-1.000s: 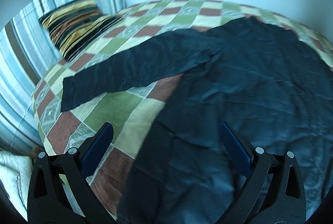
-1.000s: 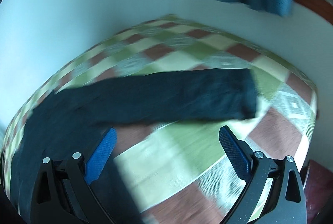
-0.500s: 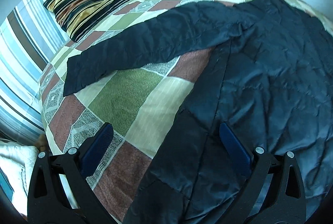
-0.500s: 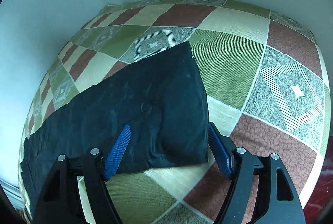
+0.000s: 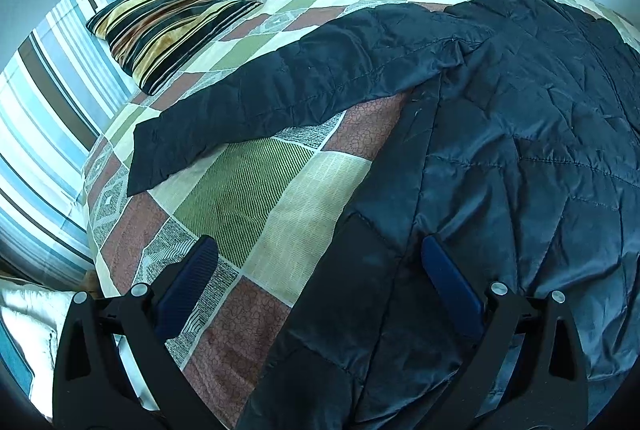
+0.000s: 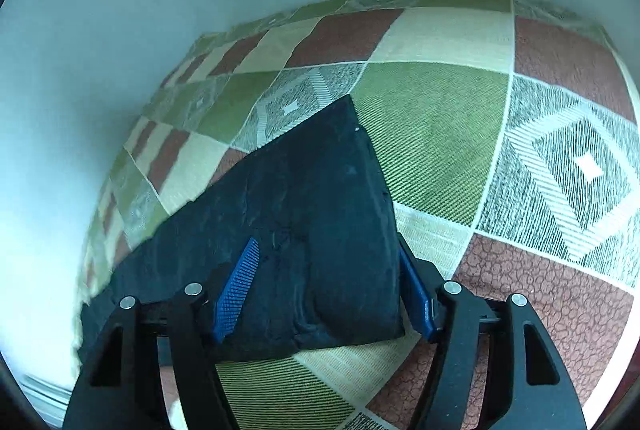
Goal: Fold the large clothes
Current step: 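Grasp the jacket's sleeve cuff with the right gripper and lift it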
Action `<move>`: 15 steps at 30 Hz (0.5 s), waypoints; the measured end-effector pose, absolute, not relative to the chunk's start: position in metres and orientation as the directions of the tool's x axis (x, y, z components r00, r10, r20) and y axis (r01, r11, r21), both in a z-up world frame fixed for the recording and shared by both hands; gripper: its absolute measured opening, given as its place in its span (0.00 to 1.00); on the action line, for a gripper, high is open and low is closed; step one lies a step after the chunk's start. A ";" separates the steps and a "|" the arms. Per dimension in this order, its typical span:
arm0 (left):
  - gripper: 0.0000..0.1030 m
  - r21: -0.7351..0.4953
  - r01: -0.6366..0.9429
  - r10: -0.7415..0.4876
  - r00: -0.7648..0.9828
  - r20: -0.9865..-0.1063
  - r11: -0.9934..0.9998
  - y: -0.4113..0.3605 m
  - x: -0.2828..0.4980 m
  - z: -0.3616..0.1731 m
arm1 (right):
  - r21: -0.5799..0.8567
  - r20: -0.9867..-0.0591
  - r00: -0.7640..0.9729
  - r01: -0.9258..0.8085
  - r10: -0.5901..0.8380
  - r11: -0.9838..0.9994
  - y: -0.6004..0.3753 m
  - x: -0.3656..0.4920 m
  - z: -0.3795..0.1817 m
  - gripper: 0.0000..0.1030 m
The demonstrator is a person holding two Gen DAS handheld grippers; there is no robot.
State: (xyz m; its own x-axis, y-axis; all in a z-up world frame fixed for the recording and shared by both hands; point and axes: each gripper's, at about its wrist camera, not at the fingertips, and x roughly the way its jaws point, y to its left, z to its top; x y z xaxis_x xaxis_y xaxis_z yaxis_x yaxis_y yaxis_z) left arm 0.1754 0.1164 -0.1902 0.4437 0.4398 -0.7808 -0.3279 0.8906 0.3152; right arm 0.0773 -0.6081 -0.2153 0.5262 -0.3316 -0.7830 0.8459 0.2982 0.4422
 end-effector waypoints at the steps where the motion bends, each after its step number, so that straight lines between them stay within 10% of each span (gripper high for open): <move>1: 0.98 0.315 -0.329 0.440 0.444 -0.780 0.890 0.117 0.176 -0.190 | 0.395 -0.798 0.493 0.862 -0.346 0.318 -0.605 0.083 -0.214 0.38; 6: 0.98 0.316 -0.329 0.441 0.446 -0.779 0.890 0.117 0.176 -0.191 | 0.397 -0.788 0.505 0.854 -0.352 0.337 -0.599 0.084 -0.210 0.10; 15: 0.98 0.292 -0.330 0.423 0.459 -0.781 0.898 0.120 0.174 -0.197 | 0.429 -0.617 0.676 0.718 -0.402 0.549 -0.521 0.135 -0.112 0.08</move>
